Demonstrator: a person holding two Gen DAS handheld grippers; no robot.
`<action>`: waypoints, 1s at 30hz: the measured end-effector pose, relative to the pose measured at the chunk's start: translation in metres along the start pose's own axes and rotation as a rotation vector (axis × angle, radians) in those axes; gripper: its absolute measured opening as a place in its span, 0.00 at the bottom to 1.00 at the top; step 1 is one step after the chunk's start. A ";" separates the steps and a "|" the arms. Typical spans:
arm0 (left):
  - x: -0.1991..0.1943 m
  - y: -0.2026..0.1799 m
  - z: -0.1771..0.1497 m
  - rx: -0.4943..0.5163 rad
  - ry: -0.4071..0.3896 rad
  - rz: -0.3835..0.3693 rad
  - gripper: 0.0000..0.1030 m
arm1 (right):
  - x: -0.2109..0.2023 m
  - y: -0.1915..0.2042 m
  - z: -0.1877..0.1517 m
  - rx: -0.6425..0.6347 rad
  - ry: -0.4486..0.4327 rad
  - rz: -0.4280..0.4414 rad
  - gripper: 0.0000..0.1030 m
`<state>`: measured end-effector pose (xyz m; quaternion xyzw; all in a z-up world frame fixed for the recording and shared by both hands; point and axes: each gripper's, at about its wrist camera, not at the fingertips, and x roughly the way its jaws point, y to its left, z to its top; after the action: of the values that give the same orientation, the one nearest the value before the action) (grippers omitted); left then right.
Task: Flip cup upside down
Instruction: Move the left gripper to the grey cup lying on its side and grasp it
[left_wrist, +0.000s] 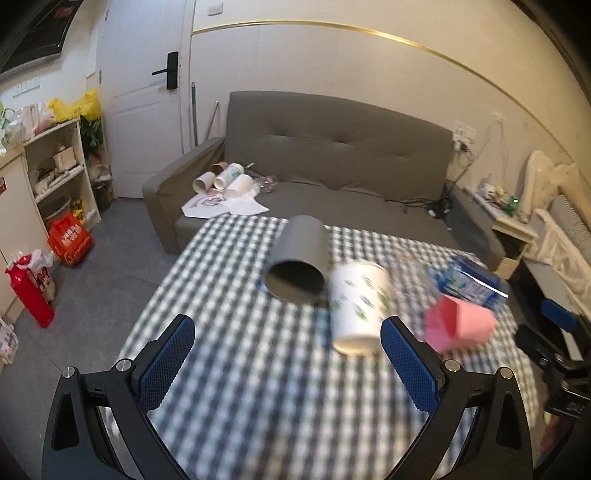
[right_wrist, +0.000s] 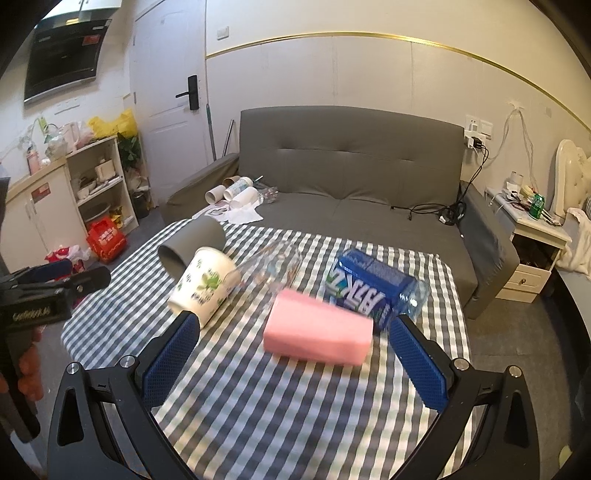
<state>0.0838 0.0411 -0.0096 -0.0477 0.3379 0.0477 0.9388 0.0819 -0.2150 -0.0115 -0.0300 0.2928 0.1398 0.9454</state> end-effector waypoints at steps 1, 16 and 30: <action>0.007 0.000 0.004 0.008 0.007 0.006 1.00 | 0.007 -0.001 0.001 0.004 0.005 0.004 1.00; 0.118 -0.002 0.040 0.052 0.135 -0.052 1.00 | 0.065 -0.007 0.002 0.024 0.072 0.027 1.00; 0.152 0.000 0.043 0.050 0.239 -0.188 0.76 | 0.082 -0.005 0.004 0.014 0.075 0.030 1.00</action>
<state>0.2275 0.0547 -0.0738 -0.0609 0.4426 -0.0547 0.8930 0.1501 -0.1988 -0.0549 -0.0242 0.3293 0.1508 0.9318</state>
